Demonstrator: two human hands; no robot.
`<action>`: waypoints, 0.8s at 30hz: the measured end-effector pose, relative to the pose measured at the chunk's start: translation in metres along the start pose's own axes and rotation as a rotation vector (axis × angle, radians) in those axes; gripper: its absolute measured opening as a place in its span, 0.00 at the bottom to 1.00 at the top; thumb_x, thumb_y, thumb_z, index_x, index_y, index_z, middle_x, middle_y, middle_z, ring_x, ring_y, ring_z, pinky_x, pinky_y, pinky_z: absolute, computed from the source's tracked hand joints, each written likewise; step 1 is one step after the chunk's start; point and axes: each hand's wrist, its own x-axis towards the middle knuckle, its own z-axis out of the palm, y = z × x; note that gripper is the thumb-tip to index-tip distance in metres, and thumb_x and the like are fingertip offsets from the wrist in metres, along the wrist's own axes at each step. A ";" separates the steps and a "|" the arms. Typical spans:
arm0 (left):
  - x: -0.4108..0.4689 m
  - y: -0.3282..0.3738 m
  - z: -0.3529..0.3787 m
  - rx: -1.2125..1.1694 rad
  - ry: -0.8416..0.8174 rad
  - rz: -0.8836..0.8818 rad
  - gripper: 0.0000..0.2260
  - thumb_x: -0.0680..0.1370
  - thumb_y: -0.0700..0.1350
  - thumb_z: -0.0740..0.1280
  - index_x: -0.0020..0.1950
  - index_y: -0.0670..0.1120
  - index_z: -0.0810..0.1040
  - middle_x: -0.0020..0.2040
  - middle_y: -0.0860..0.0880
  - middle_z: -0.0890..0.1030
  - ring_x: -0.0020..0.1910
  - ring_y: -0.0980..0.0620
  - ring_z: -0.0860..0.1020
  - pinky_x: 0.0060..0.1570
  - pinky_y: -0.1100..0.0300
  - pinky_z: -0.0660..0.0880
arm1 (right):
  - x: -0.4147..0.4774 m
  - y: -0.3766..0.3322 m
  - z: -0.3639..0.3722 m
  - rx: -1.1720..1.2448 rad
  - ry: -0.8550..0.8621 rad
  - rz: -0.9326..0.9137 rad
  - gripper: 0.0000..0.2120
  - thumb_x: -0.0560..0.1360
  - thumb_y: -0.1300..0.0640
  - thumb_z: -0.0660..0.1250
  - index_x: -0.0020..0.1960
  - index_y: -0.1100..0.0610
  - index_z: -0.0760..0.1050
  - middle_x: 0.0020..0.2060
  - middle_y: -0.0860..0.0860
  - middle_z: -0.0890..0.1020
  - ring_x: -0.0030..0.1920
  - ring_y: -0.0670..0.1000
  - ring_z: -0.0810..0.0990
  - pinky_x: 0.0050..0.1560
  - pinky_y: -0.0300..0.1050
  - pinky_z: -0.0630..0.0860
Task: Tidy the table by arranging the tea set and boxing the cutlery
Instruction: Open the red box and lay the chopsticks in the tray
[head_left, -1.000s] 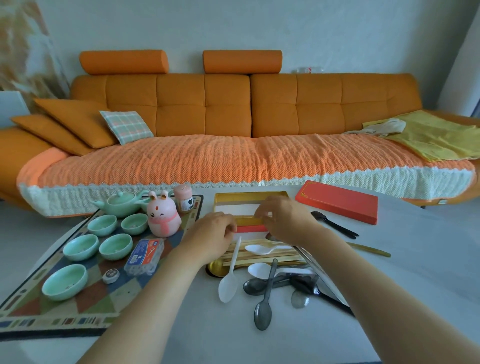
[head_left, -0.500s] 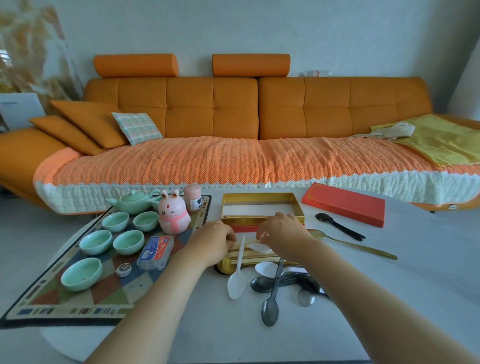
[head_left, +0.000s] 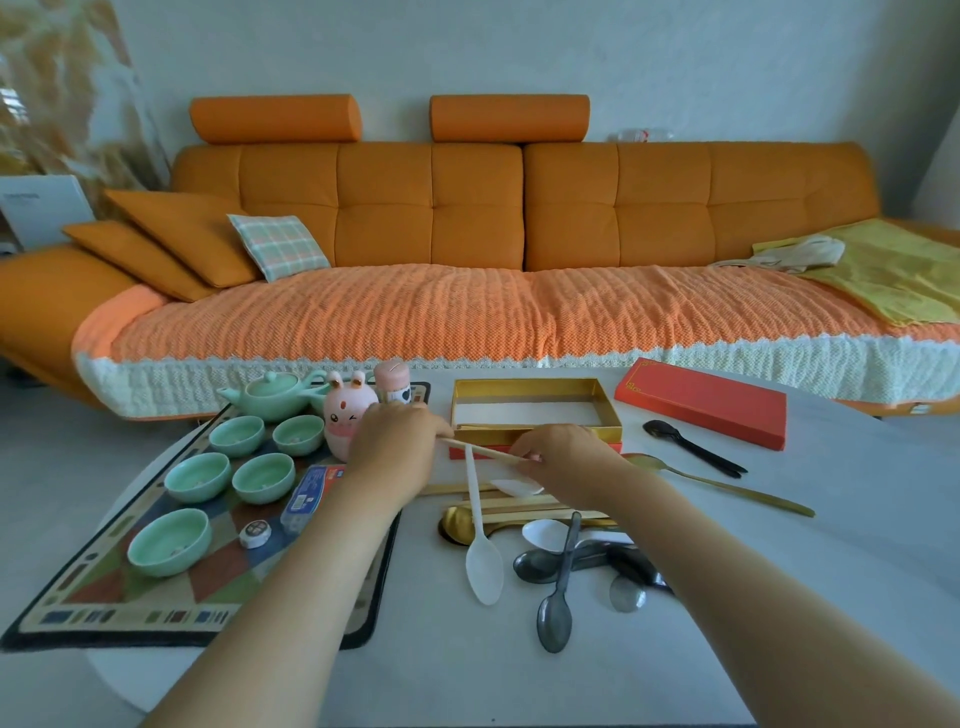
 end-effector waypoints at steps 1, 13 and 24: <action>0.001 -0.002 -0.002 0.028 0.026 0.006 0.17 0.77 0.37 0.65 0.54 0.60 0.83 0.45 0.52 0.81 0.45 0.45 0.76 0.41 0.54 0.71 | 0.000 0.000 -0.001 0.037 -0.006 0.012 0.12 0.81 0.52 0.59 0.60 0.46 0.78 0.50 0.48 0.82 0.45 0.49 0.78 0.48 0.47 0.78; 0.010 0.018 0.002 -0.173 0.145 0.002 0.20 0.78 0.34 0.63 0.68 0.47 0.75 0.61 0.47 0.78 0.62 0.44 0.73 0.53 0.49 0.74 | 0.007 0.029 -0.027 0.192 0.538 0.117 0.13 0.79 0.64 0.61 0.56 0.52 0.81 0.47 0.50 0.84 0.42 0.51 0.79 0.41 0.45 0.74; 0.021 0.037 0.034 0.078 -0.220 0.068 0.23 0.82 0.59 0.53 0.76 0.52 0.64 0.75 0.53 0.67 0.74 0.50 0.59 0.71 0.48 0.56 | 0.001 0.054 -0.014 0.176 0.235 0.170 0.17 0.80 0.61 0.55 0.56 0.48 0.80 0.48 0.47 0.80 0.47 0.51 0.77 0.57 0.52 0.72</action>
